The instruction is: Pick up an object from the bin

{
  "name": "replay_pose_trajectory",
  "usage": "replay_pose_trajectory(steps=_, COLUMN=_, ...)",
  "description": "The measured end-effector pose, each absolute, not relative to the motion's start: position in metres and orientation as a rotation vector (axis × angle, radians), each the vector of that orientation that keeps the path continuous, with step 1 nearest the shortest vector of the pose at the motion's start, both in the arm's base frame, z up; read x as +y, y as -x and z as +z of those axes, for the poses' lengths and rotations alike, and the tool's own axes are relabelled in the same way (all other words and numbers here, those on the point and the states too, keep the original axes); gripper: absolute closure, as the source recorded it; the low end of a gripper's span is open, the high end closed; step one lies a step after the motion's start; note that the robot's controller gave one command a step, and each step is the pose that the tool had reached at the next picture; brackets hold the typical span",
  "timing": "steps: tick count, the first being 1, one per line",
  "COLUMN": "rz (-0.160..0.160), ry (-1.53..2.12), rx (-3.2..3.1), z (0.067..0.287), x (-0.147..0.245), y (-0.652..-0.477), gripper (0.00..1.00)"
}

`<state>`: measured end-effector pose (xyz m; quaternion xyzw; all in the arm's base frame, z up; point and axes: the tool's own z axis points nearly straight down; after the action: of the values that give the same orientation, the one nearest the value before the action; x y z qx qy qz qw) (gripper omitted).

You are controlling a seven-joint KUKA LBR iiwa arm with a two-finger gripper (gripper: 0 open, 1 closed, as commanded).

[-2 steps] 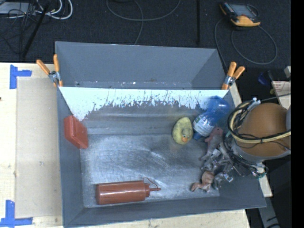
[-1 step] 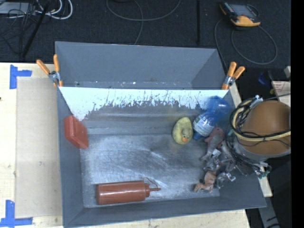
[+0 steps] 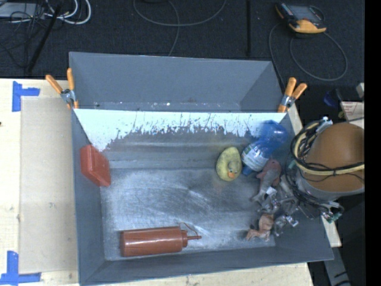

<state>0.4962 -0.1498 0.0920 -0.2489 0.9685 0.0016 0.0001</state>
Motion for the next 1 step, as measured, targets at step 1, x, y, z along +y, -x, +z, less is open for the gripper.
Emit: replay_pose_trajectory(steps=1, rz=0.006, ry=0.782, rx=3.045, z=0.1063, x=-0.1493, y=-0.4957, gripper=1.0)
